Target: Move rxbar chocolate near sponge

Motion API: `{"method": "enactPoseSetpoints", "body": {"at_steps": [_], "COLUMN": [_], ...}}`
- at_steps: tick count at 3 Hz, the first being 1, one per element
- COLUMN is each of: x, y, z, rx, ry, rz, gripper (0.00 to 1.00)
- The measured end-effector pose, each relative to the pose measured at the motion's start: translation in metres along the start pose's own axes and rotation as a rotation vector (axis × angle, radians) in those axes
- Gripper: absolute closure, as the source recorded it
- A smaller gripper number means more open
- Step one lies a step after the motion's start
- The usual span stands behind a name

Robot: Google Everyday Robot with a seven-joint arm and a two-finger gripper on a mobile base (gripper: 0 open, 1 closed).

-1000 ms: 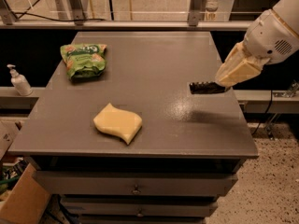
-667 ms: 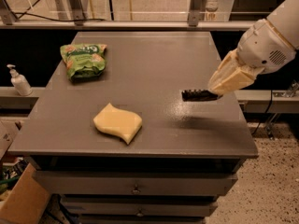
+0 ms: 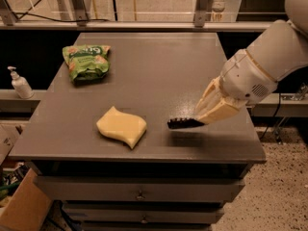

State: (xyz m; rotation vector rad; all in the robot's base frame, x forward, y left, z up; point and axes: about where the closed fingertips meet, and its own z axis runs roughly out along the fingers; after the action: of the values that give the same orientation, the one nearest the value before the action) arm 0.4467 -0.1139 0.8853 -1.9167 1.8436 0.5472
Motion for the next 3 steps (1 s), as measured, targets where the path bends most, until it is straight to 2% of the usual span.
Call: {"method": "enactPoseSetpoints", "body": {"at_steps": [1,3], "x": [0.001,-0.009], "y": [0.007,0.019], "z": [0.026,0.064], "rx": [-0.016,-0.067], "ry": [0.025,0.005], "rz": [-0.01,-0.027], "gripper": [1.0,1.0]}}
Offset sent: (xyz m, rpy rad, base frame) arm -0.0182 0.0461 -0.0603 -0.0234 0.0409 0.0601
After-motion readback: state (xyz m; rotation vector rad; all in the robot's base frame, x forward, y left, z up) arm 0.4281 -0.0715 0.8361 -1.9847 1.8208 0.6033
